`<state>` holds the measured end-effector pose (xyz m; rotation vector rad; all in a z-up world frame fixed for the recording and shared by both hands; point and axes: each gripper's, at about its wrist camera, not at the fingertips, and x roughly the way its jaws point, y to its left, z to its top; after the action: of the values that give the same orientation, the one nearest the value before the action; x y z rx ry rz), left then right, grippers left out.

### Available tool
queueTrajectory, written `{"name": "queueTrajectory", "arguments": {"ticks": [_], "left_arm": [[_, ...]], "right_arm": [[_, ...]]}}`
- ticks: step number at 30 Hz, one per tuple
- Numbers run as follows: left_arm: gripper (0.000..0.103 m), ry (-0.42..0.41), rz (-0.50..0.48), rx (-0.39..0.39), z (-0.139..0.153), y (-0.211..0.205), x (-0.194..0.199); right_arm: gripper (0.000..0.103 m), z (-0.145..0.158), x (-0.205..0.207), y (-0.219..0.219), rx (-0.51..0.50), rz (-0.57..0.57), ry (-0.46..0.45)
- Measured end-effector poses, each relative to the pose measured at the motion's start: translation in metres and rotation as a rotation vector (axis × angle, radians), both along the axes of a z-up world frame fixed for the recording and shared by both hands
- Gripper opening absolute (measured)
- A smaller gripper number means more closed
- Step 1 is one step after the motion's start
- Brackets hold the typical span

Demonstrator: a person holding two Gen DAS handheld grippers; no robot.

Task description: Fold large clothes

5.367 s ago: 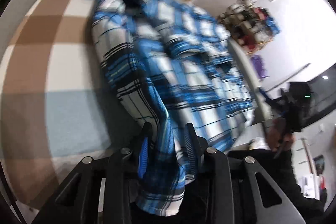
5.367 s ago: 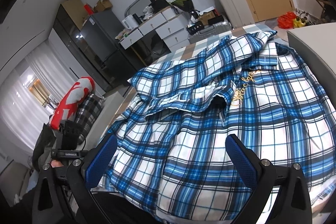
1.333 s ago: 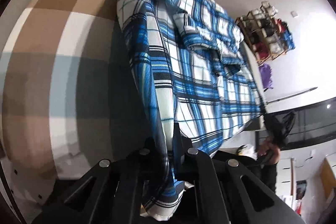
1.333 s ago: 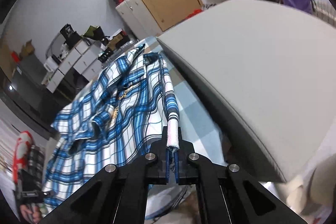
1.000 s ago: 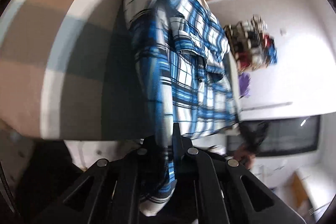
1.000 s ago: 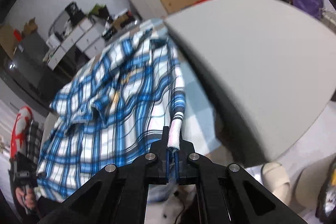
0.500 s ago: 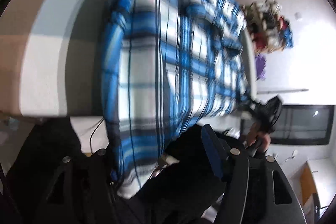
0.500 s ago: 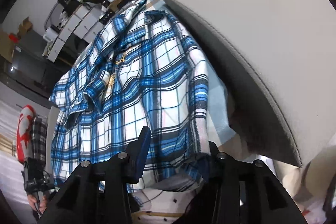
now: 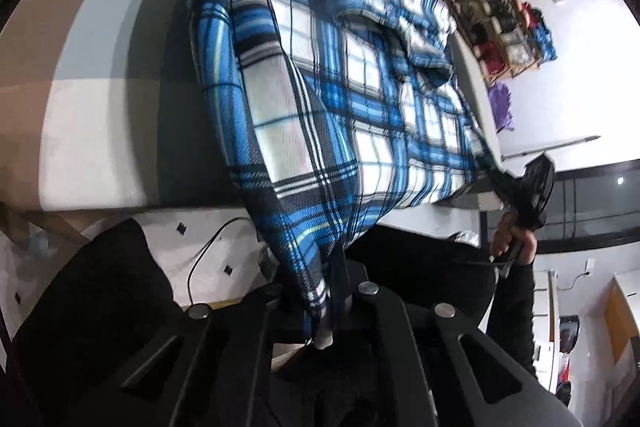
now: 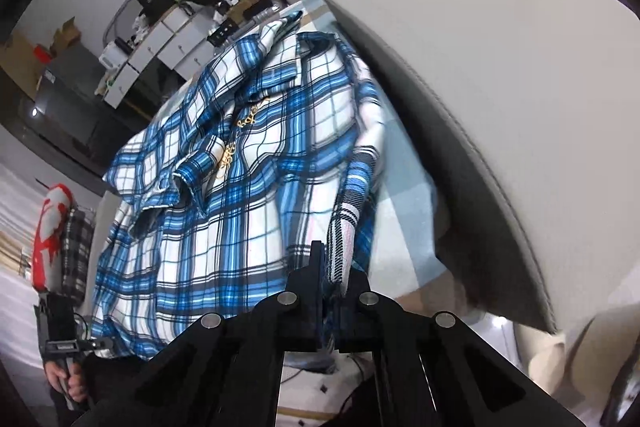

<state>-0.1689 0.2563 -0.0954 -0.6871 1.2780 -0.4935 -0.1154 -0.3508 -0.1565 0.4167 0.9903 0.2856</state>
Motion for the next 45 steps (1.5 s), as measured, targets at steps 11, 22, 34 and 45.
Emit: {"name": "queueTrajectory", "arguments": {"ticks": [11, 22, 34, 45], "left_arm": [[0.000, -0.092, 0.065, -0.383, 0.027, 0.028, -0.010], [0.000, -0.156, 0.118, -0.367, 0.077, 0.027, 0.131], [0.000, -0.079, 0.390, -0.337, 0.070, 0.075, 0.299], [0.033, 0.184, 0.589, -0.268, -0.018, 0.126, 0.299]], "right_arm": [[0.002, 0.010, -0.031, -0.025, 0.078, 0.041, 0.001], [0.002, 0.104, 0.063, -0.007, 0.230, 0.071, -0.026], [0.003, 0.144, 0.284, 0.034, 0.078, -0.061, 0.181], [0.085, 0.072, 0.365, 0.008, 0.039, -0.194, 0.282]]}}
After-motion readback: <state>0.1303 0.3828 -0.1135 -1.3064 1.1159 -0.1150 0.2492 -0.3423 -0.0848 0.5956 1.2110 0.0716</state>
